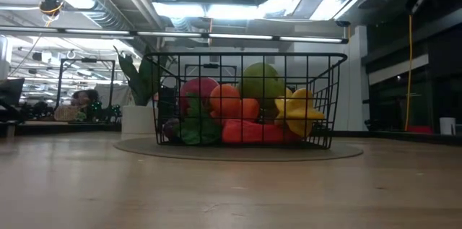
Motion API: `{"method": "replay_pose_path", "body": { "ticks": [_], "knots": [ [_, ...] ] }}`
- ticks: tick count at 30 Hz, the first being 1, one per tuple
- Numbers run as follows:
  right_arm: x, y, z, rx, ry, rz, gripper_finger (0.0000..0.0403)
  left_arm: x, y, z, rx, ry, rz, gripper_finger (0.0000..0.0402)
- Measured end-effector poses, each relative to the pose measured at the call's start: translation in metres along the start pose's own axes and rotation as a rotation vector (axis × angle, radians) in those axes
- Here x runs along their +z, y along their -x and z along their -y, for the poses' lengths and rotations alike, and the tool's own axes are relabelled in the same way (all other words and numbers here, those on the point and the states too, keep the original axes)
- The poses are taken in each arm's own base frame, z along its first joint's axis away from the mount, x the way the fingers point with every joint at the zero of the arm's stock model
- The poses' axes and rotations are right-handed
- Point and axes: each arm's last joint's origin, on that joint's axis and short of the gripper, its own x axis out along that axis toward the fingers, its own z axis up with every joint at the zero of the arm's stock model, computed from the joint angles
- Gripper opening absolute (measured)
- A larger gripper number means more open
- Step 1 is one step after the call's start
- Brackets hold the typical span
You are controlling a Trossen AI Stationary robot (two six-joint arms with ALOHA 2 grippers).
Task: Build produce basket
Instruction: Return to Home Position
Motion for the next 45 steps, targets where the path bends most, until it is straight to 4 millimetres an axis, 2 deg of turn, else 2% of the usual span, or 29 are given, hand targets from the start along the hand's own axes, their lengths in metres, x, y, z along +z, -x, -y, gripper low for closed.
{"method": "replay_pose_path", "body": {
  "ticks": [6,9,17,26,35,37,42,45],
  "knots": [
    [-0.026,0.001,0.019,0.048,-0.001,0.149,0.0087,0.0,0.0,0.0,0.0,0.001,0.0,0.0137],
    [-0.042,-0.008,0.026,-0.016,0.026,0.164,0.0087,0.0,0.0,0.0,0.0,0.002,0.002,0.0137],
    [-0.086,-0.023,0.05,-0.198,-0.033,0.211,0.0087,0.001,0.0,0.0,0.001,0.012,0.008,0.0137],
    [-0.087,-0.027,0.053,-0.236,-0.006,0.231,0.0087,0.001,0.0,-0.001,0.022,0.012,0.017,0.0137],
    [-0.081,-0.03,0.065,-0.444,0.137,0.295,0.0087,0.005,-0.005,-0.008,0.049,0.03,0.025,0.0137],
    [-0.081,-0.032,0.065,-0.372,0.187,0.249,0.0087,0.006,-0.007,-0.011,0.057,0.037,0.025,0.0137],
    [-0.079,-0.036,0.057,0.018,0.332,0.127,0.0087,0.009,-0.012,-0.019,0.082,0.055,0.022,0.0137],
    [-0.074,-0.036,0.057,0.046,0.374,0.161,0.0087,0.011,-0.015,-0.024,0.096,0.067,0.02,0.0137]
  ]
}}
